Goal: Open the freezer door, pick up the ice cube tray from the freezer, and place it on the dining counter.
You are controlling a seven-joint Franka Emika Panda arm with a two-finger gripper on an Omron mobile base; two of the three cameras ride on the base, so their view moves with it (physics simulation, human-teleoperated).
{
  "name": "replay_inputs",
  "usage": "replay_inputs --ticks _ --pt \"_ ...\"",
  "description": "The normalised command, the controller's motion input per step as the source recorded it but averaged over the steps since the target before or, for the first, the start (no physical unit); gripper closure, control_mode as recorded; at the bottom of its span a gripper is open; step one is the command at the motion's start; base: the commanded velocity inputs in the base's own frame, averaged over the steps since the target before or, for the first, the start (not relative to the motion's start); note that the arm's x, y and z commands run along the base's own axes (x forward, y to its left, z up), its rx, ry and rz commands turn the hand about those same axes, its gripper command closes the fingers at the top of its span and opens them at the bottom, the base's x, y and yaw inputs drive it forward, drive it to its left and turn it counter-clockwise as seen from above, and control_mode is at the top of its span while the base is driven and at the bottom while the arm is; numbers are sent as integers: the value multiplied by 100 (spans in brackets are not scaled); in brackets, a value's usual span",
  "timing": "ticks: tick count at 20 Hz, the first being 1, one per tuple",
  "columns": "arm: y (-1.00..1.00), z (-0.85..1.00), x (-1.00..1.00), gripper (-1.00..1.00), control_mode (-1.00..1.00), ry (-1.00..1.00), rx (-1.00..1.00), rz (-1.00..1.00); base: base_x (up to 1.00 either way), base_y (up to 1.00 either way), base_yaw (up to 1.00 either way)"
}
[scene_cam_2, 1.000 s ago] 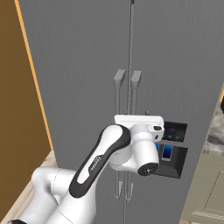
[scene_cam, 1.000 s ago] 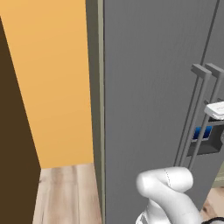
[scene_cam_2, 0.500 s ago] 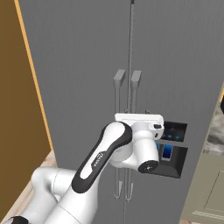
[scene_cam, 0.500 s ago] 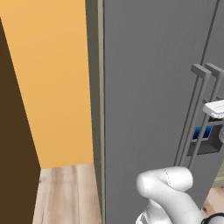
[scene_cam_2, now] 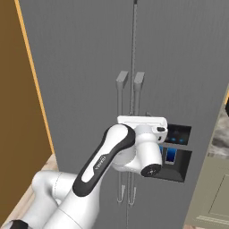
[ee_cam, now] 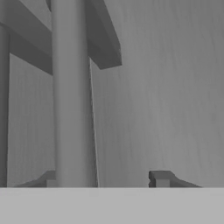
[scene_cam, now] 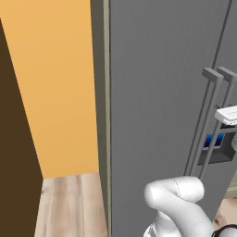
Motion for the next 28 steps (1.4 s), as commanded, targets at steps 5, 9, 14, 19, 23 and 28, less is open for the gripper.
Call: replay_inputs --ticks 5,9,14,19,23,28 --pt "0 0 0 100 -100 0 0 0 0 0 0" --pt "0 0 0 100 -100 0 0 0 0 0 0" --pt "-8 0 -17 100 -100 0 0 -1 0 0 0" --pt "-29 0 -62 100 -100 0 0 -6 0 0 0" --pt "-46 0 -94 100 -100 0 0 -15 0 0 0" --pt "-43 0 -93 100 -100 0 0 -20 0 0 0"
